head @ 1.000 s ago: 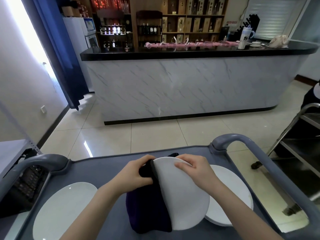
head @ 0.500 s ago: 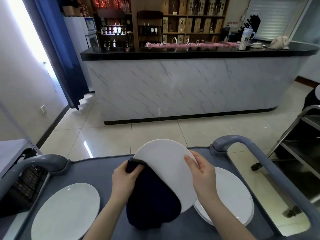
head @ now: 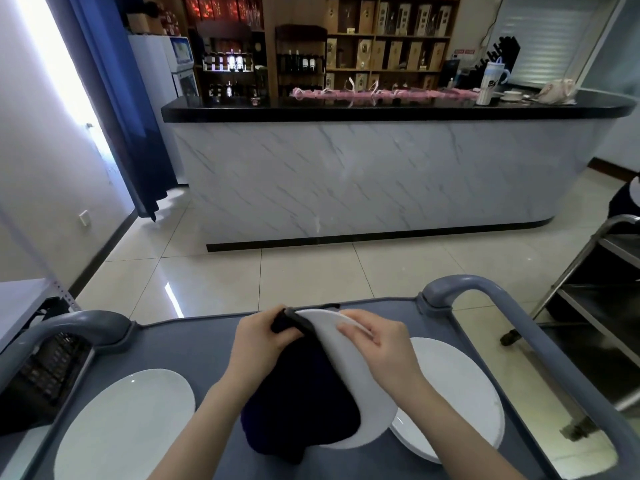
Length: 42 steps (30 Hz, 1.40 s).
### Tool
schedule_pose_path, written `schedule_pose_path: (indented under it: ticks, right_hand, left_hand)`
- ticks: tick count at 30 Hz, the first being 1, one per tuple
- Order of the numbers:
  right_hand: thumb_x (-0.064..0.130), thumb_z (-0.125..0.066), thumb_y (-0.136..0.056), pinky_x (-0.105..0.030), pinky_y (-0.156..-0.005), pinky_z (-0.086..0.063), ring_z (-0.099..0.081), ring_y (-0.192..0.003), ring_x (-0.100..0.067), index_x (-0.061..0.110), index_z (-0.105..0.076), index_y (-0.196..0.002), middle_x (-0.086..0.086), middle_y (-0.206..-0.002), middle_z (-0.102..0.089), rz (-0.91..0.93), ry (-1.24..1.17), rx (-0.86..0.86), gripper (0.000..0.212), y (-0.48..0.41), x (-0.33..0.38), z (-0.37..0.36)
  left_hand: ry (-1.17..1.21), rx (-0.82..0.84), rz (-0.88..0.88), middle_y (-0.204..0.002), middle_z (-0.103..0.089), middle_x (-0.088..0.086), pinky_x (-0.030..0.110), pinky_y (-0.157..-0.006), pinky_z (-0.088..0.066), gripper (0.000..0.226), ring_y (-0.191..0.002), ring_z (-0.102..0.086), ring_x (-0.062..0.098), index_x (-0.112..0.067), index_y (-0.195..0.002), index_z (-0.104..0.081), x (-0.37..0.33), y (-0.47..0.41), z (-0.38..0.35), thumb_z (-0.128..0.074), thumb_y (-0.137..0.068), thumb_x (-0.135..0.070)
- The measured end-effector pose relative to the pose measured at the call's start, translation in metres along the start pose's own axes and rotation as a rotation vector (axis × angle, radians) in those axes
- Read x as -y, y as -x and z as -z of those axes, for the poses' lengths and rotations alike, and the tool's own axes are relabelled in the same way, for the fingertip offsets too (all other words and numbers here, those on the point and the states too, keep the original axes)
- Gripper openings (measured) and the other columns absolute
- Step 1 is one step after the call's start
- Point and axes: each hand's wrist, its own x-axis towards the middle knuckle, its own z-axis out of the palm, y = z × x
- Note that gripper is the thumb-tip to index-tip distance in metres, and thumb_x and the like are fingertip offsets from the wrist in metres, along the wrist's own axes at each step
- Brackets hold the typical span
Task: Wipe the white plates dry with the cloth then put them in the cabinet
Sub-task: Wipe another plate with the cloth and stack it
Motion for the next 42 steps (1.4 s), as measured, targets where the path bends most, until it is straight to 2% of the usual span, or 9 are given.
schedule_pose_path:
  ticks: [6,11,15,18,25,29,35,38,42]
  right_hand:
    - [0.021,-0.061,-0.097,-0.009,-0.073,-0.049,-0.066,-0.091,0.003,0.039,-0.074,-0.095,0.019,-0.095,-0.074,-0.190,-0.345,-0.325,0.022,0.010,-0.005,-0.008]
    - [0.021,-0.061,-0.096,-0.018,-0.069,-0.045,-0.063,-0.082,-0.009,0.032,-0.062,-0.099,0.014,-0.087,-0.070,-0.119,-0.030,0.020,0.011,-0.005,-0.012,0.013]
    - [0.043,-0.059,-0.095,-0.017,-0.071,-0.045,-0.064,-0.079,-0.004,0.044,-0.053,-0.113,0.017,-0.087,-0.072,-0.011,0.154,0.300,0.019,-0.017,0.001,0.014]
    - [0.048,-0.041,-0.102,-0.033,-0.073,-0.047,-0.061,-0.077,-0.019,0.036,-0.053,-0.116,0.002,-0.079,-0.069,0.133,0.419,0.439,0.022,-0.018,0.005,-0.004]
    - [0.042,-0.046,-0.101,-0.041,-0.071,-0.049,-0.061,-0.070,-0.025,0.026,-0.064,-0.110,-0.003,-0.072,-0.067,0.198,0.268,0.185,0.026,-0.005,-0.008,-0.025]
    - [0.043,-0.046,-0.098,-0.027,-0.061,-0.045,-0.056,-0.059,-0.015,0.031,-0.066,-0.104,0.003,-0.067,-0.064,0.115,0.104,-0.052,0.024,0.004,-0.014,-0.028]
    - [0.042,-0.045,-0.099,-0.010,-0.064,-0.044,-0.060,-0.077,0.000,0.047,-0.059,-0.094,0.023,-0.085,-0.067,-0.111,-0.083,-0.392,0.016,0.018,-0.010,-0.039]
    - [0.043,-0.044,-0.100,-0.015,-0.063,-0.044,-0.059,-0.074,-0.008,0.042,-0.062,-0.098,0.015,-0.082,-0.066,-0.071,-0.034,-0.338,0.018,0.016,-0.013,-0.033]
    - [0.041,-0.045,-0.097,-0.024,-0.060,-0.041,-0.053,-0.059,-0.020,0.029,-0.065,-0.103,-0.004,-0.062,-0.059,0.106,0.132,-0.072,0.024,0.001,-0.009,-0.016]
  left_hand:
    - [0.390,-0.112,0.399,-0.078,-0.074,-0.009,0.027,-0.067,-0.052,0.013,-0.075,-0.069,0.008,-0.033,-0.076,-0.072,0.016,0.028,-0.005,-0.071,-0.085,-0.025]
    - [0.356,-0.128,0.395,-0.074,-0.073,-0.007,0.024,-0.062,-0.049,0.021,-0.069,-0.067,0.005,-0.033,-0.074,-0.072,0.023,0.039,0.004,-0.072,-0.084,-0.015]
    - [0.055,-0.022,0.126,-0.060,-0.063,-0.013,0.017,-0.057,-0.040,0.020,-0.058,-0.054,0.001,-0.019,-0.067,-0.065,0.015,0.029,0.017,-0.076,-0.073,-0.004]
    - [-0.032,0.090,-0.024,-0.056,-0.058,-0.016,0.014,-0.058,-0.039,0.019,-0.058,-0.053,-0.003,-0.014,-0.070,-0.067,0.007,0.023,0.021,-0.079,-0.070,0.001]
    - [0.036,-0.014,0.105,-0.056,-0.058,-0.015,0.018,-0.058,-0.038,0.025,-0.056,-0.050,0.000,-0.021,-0.065,-0.061,0.015,0.029,0.016,-0.076,-0.073,-0.002]
    - [0.165,-0.157,0.274,-0.069,-0.069,-0.013,0.023,-0.065,-0.046,0.019,-0.065,-0.059,0.001,-0.027,-0.072,-0.068,0.018,0.027,0.017,-0.071,-0.078,-0.009]
    - [0.418,-0.176,0.489,-0.078,-0.074,-0.005,0.028,-0.066,-0.054,0.014,-0.075,-0.069,0.011,-0.033,-0.076,-0.072,0.026,0.043,0.013,-0.070,-0.086,-0.024]
    - [0.350,-0.127,0.435,-0.074,-0.073,-0.009,0.021,-0.063,-0.049,0.017,-0.069,-0.067,0.003,-0.035,-0.073,-0.071,0.025,0.042,0.018,-0.070,-0.084,-0.022]
    - [0.158,-0.064,0.218,-0.069,-0.070,-0.011,0.014,-0.061,-0.045,0.017,-0.066,-0.061,0.000,-0.026,-0.074,-0.070,0.016,0.027,0.028,-0.075,-0.076,-0.011]
